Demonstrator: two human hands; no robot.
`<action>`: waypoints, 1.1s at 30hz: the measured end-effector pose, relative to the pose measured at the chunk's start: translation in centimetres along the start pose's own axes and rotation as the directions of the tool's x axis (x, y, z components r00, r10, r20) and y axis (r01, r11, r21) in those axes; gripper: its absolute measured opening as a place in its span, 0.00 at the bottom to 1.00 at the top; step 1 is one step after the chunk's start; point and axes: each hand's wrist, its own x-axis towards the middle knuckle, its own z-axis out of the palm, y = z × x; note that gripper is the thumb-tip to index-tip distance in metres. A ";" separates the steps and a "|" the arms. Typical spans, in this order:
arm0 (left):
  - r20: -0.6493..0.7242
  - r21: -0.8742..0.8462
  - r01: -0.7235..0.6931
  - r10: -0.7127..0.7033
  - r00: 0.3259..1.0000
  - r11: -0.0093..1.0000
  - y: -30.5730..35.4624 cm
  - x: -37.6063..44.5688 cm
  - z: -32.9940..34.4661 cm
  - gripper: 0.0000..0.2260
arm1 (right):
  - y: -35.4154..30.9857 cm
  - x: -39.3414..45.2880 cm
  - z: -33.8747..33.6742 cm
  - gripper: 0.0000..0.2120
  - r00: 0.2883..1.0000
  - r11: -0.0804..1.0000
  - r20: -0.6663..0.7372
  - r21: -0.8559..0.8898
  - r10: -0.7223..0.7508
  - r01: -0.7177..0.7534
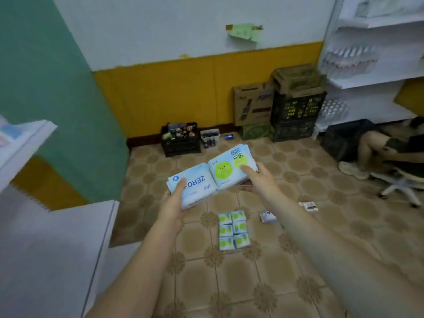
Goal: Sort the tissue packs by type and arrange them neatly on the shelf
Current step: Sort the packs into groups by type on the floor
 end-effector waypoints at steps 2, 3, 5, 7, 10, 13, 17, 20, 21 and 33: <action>-0.007 0.013 0.030 -0.030 1.000 0.999 -1.0 2.8 0.9 0.19 | 1.3 2.4 -1.0 0.15 0.999 0.999 -0.013 0.008 0.044 -0.044; -0.013 0.034 0.046 -0.046 0.999 0.998 -1.3 4.2 1.1 0.19 | 1.8 3.4 -1.3 0.14 0.997 0.997 -0.018 0.005 0.073 -0.073; -0.018 0.091 0.071 -0.070 0.997 0.993 -1.9 7.5 1.5 0.19 | 3.0 6.0 -1.5 0.13 0.990 0.990 -0.022 0.004 0.140 -0.140; 0.009 0.138 0.092 -0.094 0.996 0.986 -2.3 11.2 1.8 0.20 | 4.0 8.7 -0.9 0.16 0.980 0.980 -0.014 -0.021 0.197 -0.198; 0.058 0.163 0.180 -0.191 0.980 0.970 -3.1 17.0 1.9 0.18 | 5.6 12.8 0.8 0.15 0.965 0.962 -0.013 -0.077 0.261 -0.262; 0.029 0.193 0.250 -0.260 0.965 0.949 -3.5 22.9 1.4 0.11 | 7.1 17.6 3.8 0.09 0.945 0.936 -0.052 -0.125 0.324 -0.328; 0.020 0.290 0.308 -0.328 0.945 0.906 -4.7 30.8 -0.1 0.13 | 10.6 24.6 6.8 0.19 0.905 0.885 -0.077 -0.190 0.418 -0.425; -0.021 0.280 0.377 -0.387 0.922 0.883 -7.4 35.6 -2.0 0.08 | 14.4 29.1 8.4 0.17 0.865 0.843 -0.088 -0.196 0.494 -0.501; -0.039 0.264 0.401 -0.406 0.913 0.877 -8.7 37.1 -2.7 0.05 | 15.9 30.5 8.8 0.16 0.848 0.826 -0.088 -0.195 0.523 -0.529; -0.271 0.047 0.611 -0.578 0.769 0.790 -39.8 55.9 -14.6 0.12 | 53.1 48.7 8.0 0.21 0.738 0.681 -0.193 -0.289 0.647 -0.673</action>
